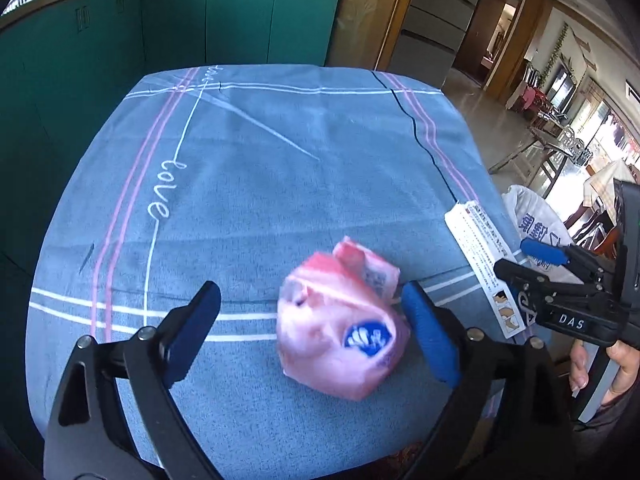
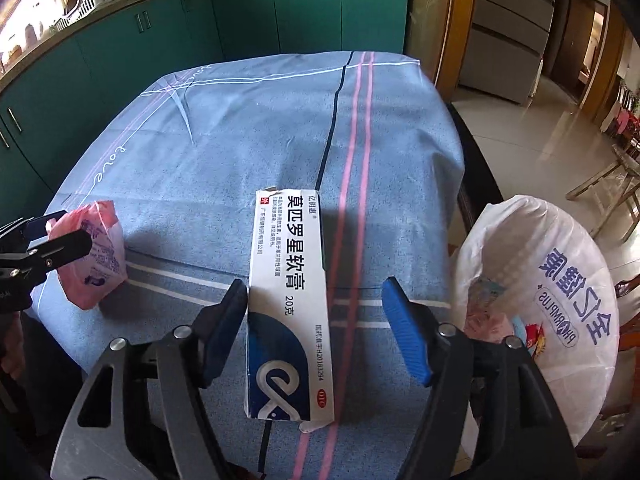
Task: Collect trash
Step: 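Grasp the pink tissue pack with the left tool while the right tool grasps the white medicine box, then lift the medicine box with the right tool while the left tool holds the pink pack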
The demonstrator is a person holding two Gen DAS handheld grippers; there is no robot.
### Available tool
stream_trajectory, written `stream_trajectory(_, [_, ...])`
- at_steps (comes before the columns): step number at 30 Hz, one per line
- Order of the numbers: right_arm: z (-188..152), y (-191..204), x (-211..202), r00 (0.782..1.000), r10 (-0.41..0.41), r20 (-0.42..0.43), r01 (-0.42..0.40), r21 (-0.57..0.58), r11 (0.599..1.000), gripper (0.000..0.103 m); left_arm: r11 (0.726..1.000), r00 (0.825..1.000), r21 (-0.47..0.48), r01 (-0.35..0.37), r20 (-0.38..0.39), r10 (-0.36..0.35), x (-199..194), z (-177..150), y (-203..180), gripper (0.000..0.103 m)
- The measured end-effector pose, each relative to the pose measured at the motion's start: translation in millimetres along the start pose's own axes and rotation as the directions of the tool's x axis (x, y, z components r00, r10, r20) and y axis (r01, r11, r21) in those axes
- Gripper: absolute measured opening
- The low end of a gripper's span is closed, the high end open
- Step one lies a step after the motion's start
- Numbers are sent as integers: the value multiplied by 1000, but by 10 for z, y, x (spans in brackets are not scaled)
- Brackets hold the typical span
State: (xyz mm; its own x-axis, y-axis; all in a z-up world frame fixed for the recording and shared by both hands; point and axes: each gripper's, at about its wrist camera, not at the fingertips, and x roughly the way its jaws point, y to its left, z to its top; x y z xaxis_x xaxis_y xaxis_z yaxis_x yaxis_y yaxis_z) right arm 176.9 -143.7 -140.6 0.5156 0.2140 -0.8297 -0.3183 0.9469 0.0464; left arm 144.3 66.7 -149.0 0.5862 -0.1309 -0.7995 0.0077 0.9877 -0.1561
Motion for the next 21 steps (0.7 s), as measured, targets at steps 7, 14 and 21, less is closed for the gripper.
stream_trajectory(7, [31,52,16,1000,-24,10,25,-23,999,69,998,999,56,-29,-40,31,148,-82,-143,92])
stream_trajectory(14, [49,140,98,1000,-29,2,29,-49,998,69,998,998,51,-48,-49,50,153,-114,-91,67])
stream_trajectory(21, [51,216,127,1000,-23,0,23,-71,997,69,997,997,25,-71,-22,72,71,-117,-13,63])
